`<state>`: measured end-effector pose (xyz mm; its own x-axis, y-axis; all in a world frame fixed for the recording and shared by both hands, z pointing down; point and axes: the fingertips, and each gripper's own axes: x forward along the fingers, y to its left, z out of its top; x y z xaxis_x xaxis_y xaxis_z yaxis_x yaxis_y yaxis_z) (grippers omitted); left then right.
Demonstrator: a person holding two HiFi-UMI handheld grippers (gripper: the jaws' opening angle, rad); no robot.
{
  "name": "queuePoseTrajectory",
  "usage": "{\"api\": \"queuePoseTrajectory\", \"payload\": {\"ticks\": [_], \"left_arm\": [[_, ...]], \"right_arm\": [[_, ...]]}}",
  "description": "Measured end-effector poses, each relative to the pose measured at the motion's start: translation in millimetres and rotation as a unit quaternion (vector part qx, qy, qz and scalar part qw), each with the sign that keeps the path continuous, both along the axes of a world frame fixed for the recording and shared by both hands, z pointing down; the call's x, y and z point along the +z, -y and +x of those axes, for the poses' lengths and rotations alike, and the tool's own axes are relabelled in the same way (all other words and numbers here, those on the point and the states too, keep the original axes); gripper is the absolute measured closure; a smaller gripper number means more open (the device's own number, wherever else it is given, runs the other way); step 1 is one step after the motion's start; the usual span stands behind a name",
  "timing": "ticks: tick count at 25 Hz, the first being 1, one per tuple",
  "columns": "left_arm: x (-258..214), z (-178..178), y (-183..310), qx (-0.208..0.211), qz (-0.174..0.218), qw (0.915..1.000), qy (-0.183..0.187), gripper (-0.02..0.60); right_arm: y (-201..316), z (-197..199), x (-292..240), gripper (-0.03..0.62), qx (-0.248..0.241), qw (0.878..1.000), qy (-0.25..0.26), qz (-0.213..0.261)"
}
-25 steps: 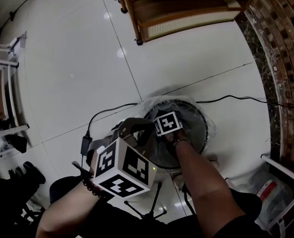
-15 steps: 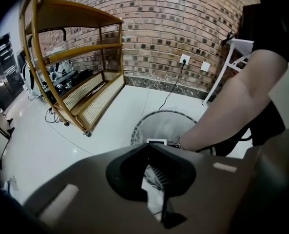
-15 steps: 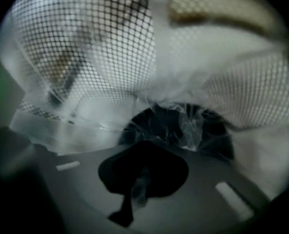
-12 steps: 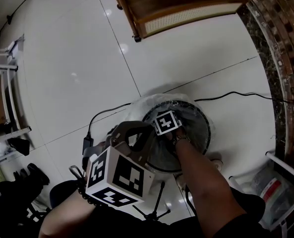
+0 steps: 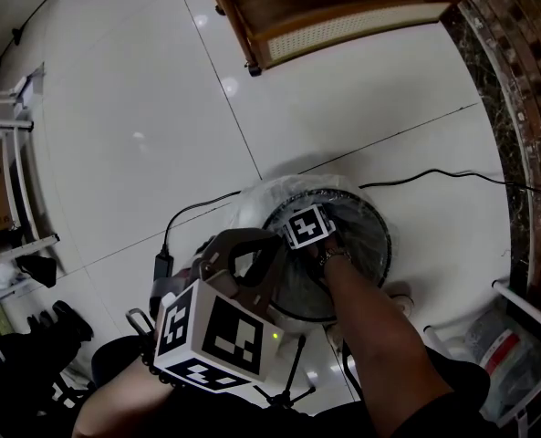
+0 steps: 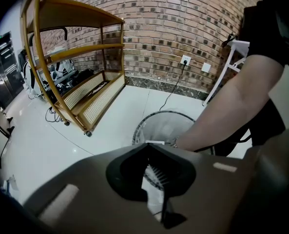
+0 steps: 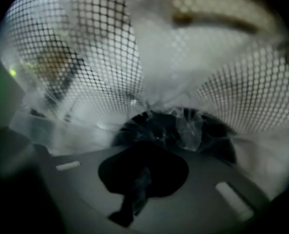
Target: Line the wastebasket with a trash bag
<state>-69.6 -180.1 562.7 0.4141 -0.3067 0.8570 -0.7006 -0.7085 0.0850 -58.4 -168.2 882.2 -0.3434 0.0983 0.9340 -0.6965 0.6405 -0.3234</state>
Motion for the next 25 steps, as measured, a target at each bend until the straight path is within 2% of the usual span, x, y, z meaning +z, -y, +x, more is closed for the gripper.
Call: {"api": "queuePoseTrajectory", "payload": {"ticks": [4, 8, 13, 17, 25], "left_arm": [[1.2, 0.6, 1.8, 0.001, 0.001, 1.0000, 0.001, 0.578], [4.3, 2.4, 1.2, 0.000, -0.001, 1.0000, 0.000, 0.578], [0.8, 3.3, 2.1, -0.006, 0.005, 1.0000, -0.002, 0.578], [-3.4, 2.1, 6.5, -0.014, 0.018, 0.9997, -0.003, 0.578], [-2.1, -3.6, 1.7, -0.020, 0.026, 0.9995, 0.003, 0.578]], "right_arm": [[9.7, -5.2, -3.2, 0.592, 0.009, 1.000, 0.017, 0.016], [3.1, 12.3, -9.3, 0.588, 0.025, 0.999, -0.021, -0.006], [6.4, 22.1, -33.7, 0.556, 0.023, 0.999, -0.035, 0.003], [12.1, 17.3, -59.2, 0.546, 0.020, 1.000, -0.008, 0.022], [10.5, 20.4, -119.2, 0.546, 0.030, 0.998, 0.007, 0.060]]}}
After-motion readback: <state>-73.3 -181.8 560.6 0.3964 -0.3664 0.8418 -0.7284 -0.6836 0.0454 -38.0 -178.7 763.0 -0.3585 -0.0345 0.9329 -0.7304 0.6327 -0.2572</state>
